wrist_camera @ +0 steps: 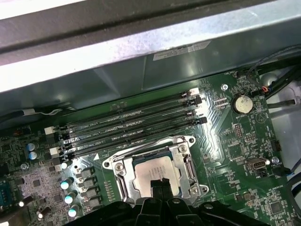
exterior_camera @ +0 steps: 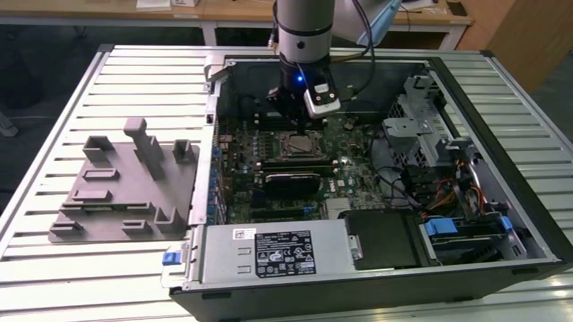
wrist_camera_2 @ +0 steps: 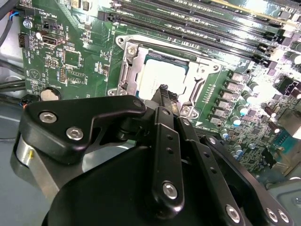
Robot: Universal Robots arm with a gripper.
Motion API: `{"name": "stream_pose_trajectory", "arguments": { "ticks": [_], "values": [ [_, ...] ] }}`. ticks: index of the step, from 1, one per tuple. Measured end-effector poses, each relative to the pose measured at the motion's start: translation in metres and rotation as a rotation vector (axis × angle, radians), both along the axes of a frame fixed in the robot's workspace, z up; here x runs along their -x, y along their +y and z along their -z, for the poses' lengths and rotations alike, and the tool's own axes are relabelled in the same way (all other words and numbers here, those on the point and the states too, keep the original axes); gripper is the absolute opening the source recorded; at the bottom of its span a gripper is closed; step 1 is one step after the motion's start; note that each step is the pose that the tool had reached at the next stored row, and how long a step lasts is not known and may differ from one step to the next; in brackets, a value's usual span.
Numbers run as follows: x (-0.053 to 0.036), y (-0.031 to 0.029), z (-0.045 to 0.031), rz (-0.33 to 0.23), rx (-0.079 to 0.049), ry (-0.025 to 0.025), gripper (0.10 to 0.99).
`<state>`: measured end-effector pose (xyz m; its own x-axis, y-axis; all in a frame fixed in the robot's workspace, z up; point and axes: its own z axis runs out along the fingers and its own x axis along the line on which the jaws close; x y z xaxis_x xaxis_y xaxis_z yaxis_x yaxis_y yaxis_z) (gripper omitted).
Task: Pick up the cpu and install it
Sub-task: 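Install the second cpu locking lever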
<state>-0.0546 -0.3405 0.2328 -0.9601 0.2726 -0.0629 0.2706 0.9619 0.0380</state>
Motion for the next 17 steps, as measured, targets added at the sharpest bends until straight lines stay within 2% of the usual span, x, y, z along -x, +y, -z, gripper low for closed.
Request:
{"name": "stream_pose_trajectory", "arguments": {
  "ticks": [17],
  "values": [
    [0.0000, -0.0075, 0.0000, 0.000, 0.000, 0.0000, 0.106]
  ]
}}
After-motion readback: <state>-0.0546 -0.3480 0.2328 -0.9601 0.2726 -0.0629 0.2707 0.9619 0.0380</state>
